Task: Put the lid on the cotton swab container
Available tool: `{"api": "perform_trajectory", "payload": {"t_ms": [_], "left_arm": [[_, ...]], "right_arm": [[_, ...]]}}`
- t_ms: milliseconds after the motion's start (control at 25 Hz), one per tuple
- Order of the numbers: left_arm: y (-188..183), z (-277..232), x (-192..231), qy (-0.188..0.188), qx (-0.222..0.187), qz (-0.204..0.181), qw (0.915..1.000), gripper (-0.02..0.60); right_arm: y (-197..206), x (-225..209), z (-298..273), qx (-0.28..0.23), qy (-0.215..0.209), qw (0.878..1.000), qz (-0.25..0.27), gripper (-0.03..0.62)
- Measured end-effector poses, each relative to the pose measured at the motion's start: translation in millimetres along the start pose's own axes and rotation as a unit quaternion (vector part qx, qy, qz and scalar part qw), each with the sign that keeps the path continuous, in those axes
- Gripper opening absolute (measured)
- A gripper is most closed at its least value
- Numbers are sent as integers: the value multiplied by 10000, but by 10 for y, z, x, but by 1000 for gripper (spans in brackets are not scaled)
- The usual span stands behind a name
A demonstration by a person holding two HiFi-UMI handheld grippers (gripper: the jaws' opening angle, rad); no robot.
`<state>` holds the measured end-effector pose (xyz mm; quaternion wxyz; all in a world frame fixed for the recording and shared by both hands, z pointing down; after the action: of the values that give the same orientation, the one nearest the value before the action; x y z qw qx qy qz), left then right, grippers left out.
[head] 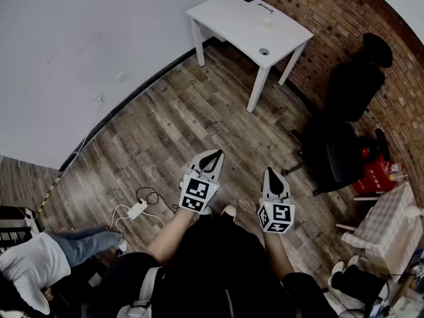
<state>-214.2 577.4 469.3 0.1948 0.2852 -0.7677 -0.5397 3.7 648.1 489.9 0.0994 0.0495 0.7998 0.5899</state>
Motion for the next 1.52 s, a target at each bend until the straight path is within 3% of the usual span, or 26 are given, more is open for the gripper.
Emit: {"api": "perform_trajectory", "payload": {"t_ms": [280,1520], "left_arm": [[80,163,-66,7,-2,63,10000,17],[118,47,-344,-151,48,101,9998,17]], "right_arm": [[39,90,172,-278,101,9995,-88,26],[70,-165,117,-111,-193,9997,-38,26]]}}
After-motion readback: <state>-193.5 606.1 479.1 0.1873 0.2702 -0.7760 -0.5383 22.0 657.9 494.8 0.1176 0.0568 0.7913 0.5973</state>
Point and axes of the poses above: the fingertips, and each gripper's own axes: z backward along the fingers, x to its left, y out of its underside, the point moved 8 cm from there along z, backward along the fingers
